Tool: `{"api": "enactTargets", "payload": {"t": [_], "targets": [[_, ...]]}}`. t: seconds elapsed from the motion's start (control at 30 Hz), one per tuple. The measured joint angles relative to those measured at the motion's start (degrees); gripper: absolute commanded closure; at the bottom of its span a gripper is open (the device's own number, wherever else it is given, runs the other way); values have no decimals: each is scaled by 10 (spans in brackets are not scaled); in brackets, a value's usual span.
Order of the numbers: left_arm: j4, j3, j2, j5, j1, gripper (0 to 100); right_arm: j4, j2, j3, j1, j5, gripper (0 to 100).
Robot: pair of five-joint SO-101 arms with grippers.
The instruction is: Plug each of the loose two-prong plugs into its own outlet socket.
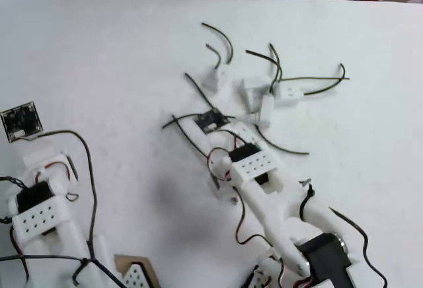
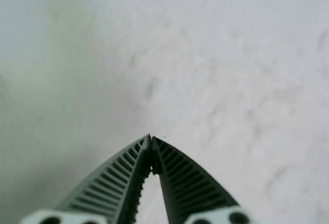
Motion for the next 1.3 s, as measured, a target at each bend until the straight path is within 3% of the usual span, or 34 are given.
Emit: {"api": "enactTargets", "payload": {"t": [0.27,0.37,0.57,0.93,1.13,1.3], "targets": [[0,0,0,0,0,976,0,0,0,0,0,941],[0,0,0,0,0,976,0,0,0,0,0,988],[0,0,0,0,0,976,21,-10,-8,0,0,981],[0,0,0,0,0,976,141,-309,-74,0,0,981],[0,0,0,-4,19,976,55,-439,-10,-6,0,981],[0,0,0,-4,47,976,-91,-520,127,-76,0,981]]}}
